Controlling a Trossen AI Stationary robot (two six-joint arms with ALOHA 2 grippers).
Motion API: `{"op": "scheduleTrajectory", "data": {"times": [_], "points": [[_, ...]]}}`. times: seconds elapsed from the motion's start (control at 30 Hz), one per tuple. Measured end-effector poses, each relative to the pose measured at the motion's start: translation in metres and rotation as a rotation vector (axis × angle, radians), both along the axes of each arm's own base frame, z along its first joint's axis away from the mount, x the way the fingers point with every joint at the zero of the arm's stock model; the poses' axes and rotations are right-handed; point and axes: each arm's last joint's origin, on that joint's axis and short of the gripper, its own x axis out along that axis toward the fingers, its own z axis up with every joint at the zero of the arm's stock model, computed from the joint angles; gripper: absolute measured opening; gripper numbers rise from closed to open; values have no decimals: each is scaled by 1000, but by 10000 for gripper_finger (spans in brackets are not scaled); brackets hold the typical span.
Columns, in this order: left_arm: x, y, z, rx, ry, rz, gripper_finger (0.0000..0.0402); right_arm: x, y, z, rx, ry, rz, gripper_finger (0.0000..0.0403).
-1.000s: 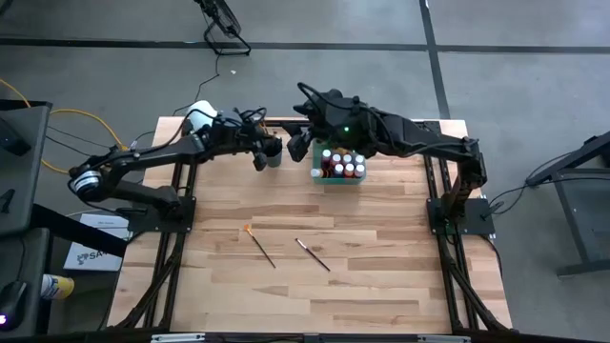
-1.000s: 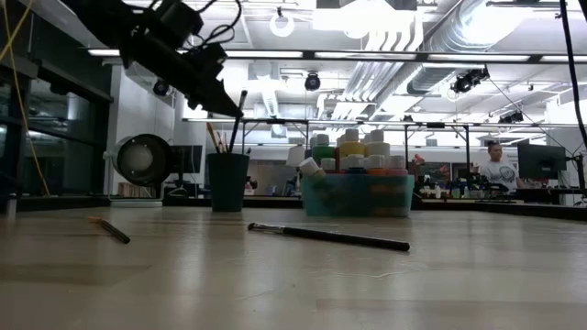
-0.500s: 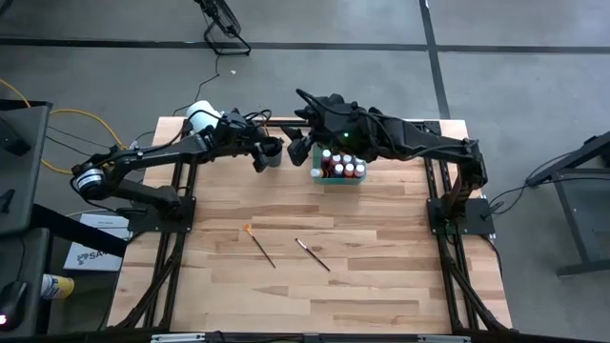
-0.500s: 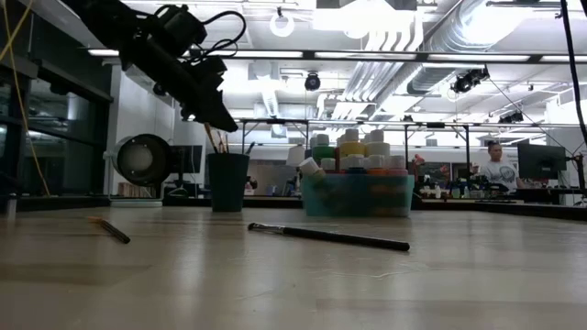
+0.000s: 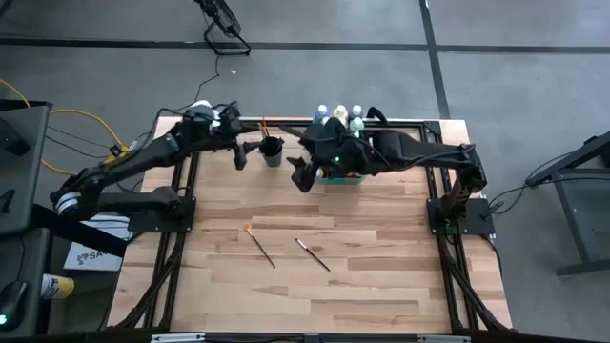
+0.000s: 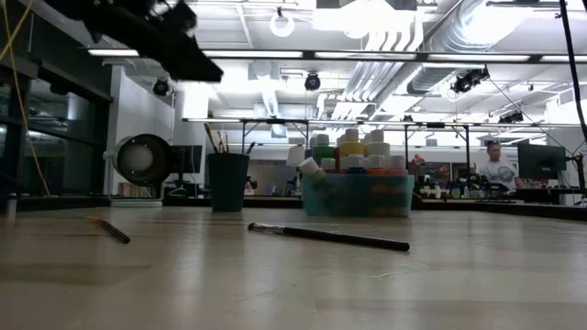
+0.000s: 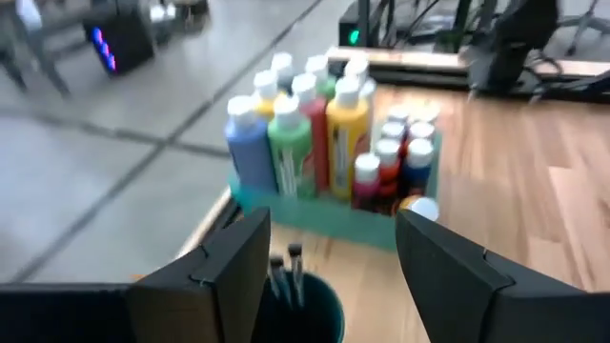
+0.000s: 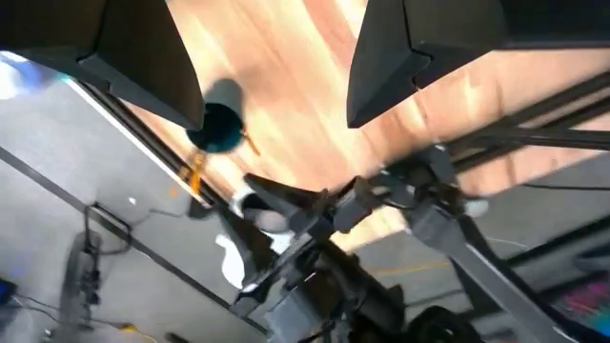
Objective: Pick & Place Paint Supplies
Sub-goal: Put the black silver paint brush into the black cup
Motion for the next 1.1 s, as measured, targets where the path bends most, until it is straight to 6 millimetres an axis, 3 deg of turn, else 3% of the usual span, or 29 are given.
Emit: {"op": "scheduleTrajectory", "data": {"times": [0.1,0.2,0.6,0.83,1.1], "points": [[-13,-11,13,54,-48,-32,222,9,10,-3,4,-28,23,252],[-24,-19,21,79,-83,-35,222,21,18,-21,41,22,48,252],[-50,-39,29,87,-93,-34,223,72,55,-160,265,551,99,252],[-52,-41,23,50,-35,-40,223,90,68,-221,441,680,56,252],[-53,-43,19,45,0,-96,223,100,74,-271,498,772,-22,252]]}}
